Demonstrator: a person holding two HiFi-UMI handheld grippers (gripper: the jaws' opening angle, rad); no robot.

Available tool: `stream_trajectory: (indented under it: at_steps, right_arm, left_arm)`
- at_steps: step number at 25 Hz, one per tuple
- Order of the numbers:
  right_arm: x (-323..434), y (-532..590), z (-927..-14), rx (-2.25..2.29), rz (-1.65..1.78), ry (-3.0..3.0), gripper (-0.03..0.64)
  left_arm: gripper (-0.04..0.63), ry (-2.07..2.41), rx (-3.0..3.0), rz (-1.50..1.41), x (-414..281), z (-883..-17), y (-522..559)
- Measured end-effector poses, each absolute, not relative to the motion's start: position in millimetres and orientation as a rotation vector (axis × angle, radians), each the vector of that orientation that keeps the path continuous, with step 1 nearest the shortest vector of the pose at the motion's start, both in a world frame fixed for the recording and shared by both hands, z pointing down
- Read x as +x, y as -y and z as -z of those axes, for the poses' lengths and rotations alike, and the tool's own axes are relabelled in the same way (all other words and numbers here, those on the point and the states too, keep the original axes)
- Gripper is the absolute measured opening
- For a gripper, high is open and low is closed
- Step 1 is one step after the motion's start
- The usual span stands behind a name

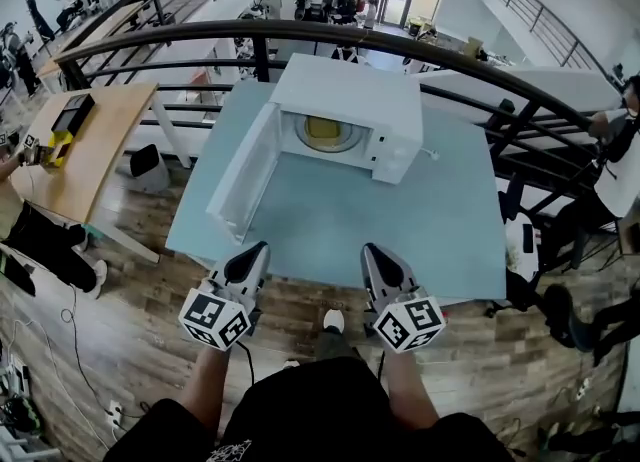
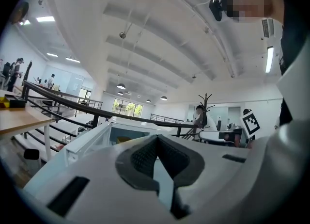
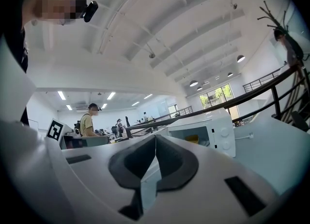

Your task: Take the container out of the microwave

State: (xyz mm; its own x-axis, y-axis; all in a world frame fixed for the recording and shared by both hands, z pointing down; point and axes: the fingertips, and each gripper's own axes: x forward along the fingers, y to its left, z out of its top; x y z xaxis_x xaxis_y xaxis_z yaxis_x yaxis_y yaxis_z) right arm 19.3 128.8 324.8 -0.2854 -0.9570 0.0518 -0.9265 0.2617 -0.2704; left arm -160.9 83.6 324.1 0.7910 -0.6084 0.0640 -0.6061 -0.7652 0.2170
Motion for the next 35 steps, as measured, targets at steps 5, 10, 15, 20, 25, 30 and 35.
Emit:
stream_trajectory:
  at_steps: [5, 10, 15, 20, 25, 30, 35]
  right_arm:
    - [41.9, -88.9, -322.6, -1.777, 0.386, -2.418, 0.007]
    - [62.5, -58.2, -326.1, -1.755, 0.416, -2.450, 0.006]
    - [82.1, -32.2, -332.2, -1.696, 0.426, -2.510, 0.006]
    - [101.7, -14.3, -339.7, -1.651, 0.445, -2.549, 0.006]
    - [113.8, 1.0, -346.9, -1.573, 0.450, -2.614, 0.006]
    - [124.1, 13.0, -349.4, -1.553, 0.445, -2.640, 0.006]
    - [129.5, 26.6, -352.5, -1.551, 0.435, -2.663, 0.006]
  left_arm:
    - [0.008, 0.971, 2.751, -0.010, -133.3, -323.1, -47.6]
    - [0.008, 0.964, 2.731, -0.027, -105.6, -322.6, -23.5]
    - [0.008, 1.007, 2.699, -0.040, -79.5, -330.0, -2.2]
    - [0.008, 1.026, 2.687, -0.042, -54.1, -334.8, 12.1]
    - [0.008, 1.028, 2.688, -0.062, -31.1, -340.3, 19.6]
    - [0.008, 1.070, 2.657, -0.054, -22.2, -343.9, 27.6]
    - [0.008, 1.117, 2.641, -0.035, -19.8, -342.8, 40.7]
